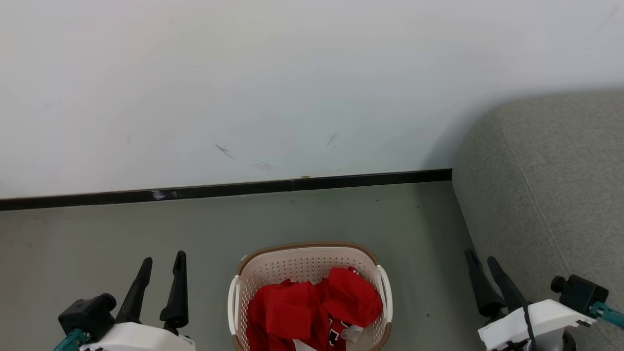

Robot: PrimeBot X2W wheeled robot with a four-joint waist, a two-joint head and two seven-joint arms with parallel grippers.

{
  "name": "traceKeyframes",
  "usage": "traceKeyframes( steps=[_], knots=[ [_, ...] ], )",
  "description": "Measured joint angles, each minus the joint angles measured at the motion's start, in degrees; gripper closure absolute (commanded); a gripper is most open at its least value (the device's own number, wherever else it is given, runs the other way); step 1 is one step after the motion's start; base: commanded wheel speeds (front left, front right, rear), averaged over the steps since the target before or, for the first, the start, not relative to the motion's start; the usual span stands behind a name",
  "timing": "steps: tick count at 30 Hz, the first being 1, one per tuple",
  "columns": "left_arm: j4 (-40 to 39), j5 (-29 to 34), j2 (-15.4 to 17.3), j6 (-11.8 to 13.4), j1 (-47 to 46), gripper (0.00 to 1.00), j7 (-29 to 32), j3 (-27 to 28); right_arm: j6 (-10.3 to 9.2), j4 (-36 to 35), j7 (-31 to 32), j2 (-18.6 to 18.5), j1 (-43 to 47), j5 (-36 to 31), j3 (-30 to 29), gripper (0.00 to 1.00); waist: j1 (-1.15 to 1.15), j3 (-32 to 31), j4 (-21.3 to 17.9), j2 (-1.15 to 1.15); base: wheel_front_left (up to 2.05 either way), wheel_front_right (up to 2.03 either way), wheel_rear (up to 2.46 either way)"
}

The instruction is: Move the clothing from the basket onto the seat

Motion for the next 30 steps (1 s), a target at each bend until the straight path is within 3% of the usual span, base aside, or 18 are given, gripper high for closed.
traceKeyframes(
  steps=[17,30],
  knots=[
    [0.29,16.57,0.63,5.71,1.92,0.00,-3.45,-1.58,0.01,-1.36,-3.23,0.04,-0.04,-18.16,0.35,0.00,-0.09,-0.14,0.56,0.00,0.00,0.00,0.00],
    [0.79,26.57,0.65,8.08,2.71,0.00,-6.05,-3.34,0.01,-1.59,-6.06,0.05,0.13,-29.65,1.44,0.00,-0.09,-0.95,1.11,0.00,0.00,0.00,0.00]
  ],
)
